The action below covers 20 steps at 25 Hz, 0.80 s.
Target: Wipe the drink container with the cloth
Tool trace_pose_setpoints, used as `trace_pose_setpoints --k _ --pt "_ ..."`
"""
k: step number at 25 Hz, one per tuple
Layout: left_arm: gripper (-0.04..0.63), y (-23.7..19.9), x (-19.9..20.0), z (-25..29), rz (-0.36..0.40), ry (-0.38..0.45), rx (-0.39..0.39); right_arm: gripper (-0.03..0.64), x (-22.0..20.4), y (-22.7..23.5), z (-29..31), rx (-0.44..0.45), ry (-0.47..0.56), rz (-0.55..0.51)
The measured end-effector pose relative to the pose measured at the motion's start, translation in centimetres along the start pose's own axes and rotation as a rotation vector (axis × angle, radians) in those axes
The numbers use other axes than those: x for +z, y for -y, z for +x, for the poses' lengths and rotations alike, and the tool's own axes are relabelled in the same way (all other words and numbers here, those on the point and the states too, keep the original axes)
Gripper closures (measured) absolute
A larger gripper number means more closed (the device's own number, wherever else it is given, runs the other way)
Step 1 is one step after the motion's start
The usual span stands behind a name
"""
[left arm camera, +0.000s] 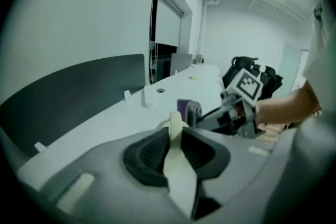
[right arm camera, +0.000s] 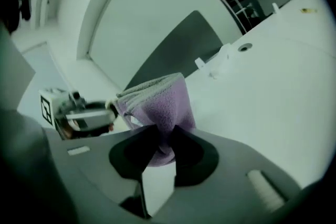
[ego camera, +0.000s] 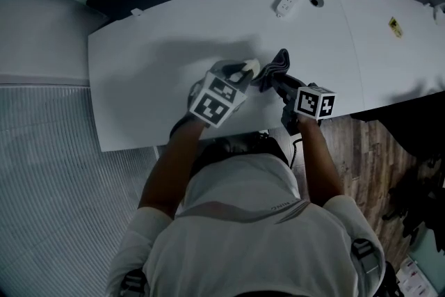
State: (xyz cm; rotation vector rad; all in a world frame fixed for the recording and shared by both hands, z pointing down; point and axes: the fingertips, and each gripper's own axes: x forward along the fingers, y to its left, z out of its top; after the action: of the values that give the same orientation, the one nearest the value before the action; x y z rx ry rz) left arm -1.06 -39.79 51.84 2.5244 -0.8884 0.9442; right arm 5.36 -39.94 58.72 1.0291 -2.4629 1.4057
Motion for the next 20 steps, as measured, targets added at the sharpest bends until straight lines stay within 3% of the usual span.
trace_pose_setpoints --k 5,9,13,20 --pt "0.522 0.2 0.0 0.0 -0.007 0.001 0.005 0.529 6.3 -1.9 -2.7 0.271 0.255 0.236" --pt "0.52 0.4 0.1 -0.1 -0.014 0.006 0.011 0.531 7.8 -2.5 -2.1 0.412 0.329 0.398" --pt "0.52 0.2 0.2 -0.1 -0.021 0.009 0.018 0.531 6.8 -2.2 -0.1 0.395 0.276 0.421" --pt "0.52 0.1 0.2 -0.1 -0.021 0.001 0.014 0.532 4.4 -1.6 1.8 0.263 0.132 0.276"
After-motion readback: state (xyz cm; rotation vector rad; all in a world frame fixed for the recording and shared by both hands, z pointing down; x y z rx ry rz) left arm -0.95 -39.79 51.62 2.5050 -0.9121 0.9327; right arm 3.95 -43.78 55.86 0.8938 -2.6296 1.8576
